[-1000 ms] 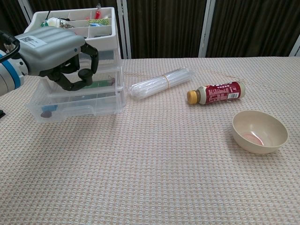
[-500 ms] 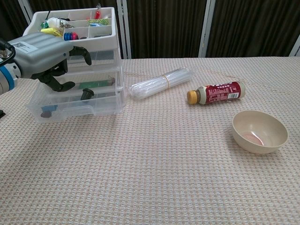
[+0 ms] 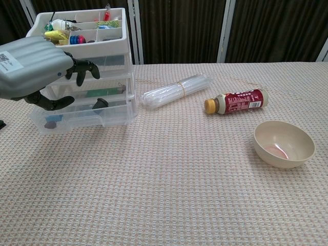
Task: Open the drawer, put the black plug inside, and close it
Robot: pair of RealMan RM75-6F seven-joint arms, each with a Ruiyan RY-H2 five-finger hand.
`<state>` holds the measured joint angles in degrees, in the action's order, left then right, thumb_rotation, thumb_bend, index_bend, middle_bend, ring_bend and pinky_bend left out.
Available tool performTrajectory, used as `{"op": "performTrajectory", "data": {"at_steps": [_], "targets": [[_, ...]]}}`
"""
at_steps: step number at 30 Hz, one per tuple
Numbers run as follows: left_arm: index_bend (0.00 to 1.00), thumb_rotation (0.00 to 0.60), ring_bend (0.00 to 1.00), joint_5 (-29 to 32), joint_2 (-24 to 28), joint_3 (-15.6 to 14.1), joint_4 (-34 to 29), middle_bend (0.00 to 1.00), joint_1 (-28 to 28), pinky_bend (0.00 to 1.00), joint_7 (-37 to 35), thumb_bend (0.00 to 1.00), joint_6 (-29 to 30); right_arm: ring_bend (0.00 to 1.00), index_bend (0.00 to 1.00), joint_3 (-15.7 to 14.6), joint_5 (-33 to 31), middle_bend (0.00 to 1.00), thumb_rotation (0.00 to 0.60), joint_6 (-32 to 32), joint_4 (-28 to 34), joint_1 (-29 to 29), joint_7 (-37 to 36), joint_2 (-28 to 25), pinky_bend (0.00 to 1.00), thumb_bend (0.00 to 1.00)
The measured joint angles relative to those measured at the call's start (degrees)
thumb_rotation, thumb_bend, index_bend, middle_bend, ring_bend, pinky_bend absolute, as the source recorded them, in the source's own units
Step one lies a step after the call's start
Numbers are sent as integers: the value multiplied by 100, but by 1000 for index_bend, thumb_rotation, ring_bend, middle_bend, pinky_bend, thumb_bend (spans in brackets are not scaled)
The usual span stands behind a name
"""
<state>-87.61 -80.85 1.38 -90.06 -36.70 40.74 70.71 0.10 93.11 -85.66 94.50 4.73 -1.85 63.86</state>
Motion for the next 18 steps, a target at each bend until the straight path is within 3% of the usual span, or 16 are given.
{"op": "performTrajectory", "data": {"at_steps": [1,3,8,18], "targets": [[230,600,25,-235,62,-103,40,85,2,149,10,418,30,0,22,0,0,0,600,1,1,0,2,1,0,80],[221,600,1,-798,247,-384,122,35,4,84,54,421,64,0,22,1,4,0,600,-5,0,-1,7,4,0,80],[196,600,0,-1697,837,-1069,168,0,-25,82,386,421,-120,0,22,3,0,0,600,-12,7,-6,20,8,0,79],[195,600,0,-2156,1292,-1441,41,0,-305,81,868,438,-1206,0,22,9,-13,0,600,-10,14,-7,16,5,0,79]]}}
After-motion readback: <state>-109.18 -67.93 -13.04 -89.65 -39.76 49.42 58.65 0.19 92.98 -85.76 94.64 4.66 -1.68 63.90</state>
